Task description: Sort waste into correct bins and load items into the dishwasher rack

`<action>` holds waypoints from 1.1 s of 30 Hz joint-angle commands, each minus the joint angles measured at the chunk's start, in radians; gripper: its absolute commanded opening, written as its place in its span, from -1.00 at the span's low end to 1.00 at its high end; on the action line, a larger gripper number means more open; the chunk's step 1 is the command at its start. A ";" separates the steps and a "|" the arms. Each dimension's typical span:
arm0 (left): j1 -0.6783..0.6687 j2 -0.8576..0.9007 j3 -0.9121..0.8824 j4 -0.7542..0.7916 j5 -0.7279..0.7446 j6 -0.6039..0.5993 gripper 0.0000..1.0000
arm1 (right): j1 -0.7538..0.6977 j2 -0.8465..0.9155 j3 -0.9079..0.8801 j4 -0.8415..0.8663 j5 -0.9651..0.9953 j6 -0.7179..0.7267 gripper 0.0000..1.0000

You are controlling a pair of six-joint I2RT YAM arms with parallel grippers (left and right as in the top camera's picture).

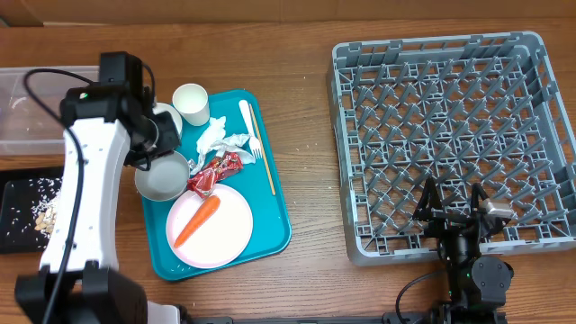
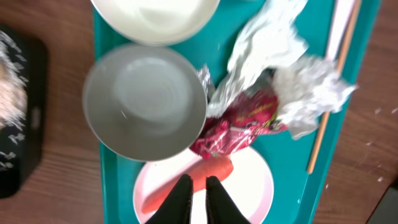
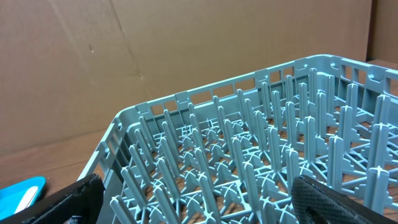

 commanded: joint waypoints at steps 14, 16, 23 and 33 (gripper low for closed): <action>0.203 -0.022 0.017 0.195 -0.216 -0.059 1.00 | 0.005 -0.010 -0.010 0.006 0.010 -0.001 1.00; 0.217 -0.021 0.016 0.195 -0.191 -0.058 1.00 | 0.005 -0.010 -0.010 0.006 0.010 -0.001 1.00; 0.217 -0.021 0.016 0.190 -0.192 -0.058 1.00 | 0.005 -0.010 -0.010 0.006 0.010 -0.001 1.00; 0.217 -0.021 0.016 0.114 0.018 -0.057 1.00 | 0.005 -0.010 -0.010 0.006 0.010 -0.001 1.00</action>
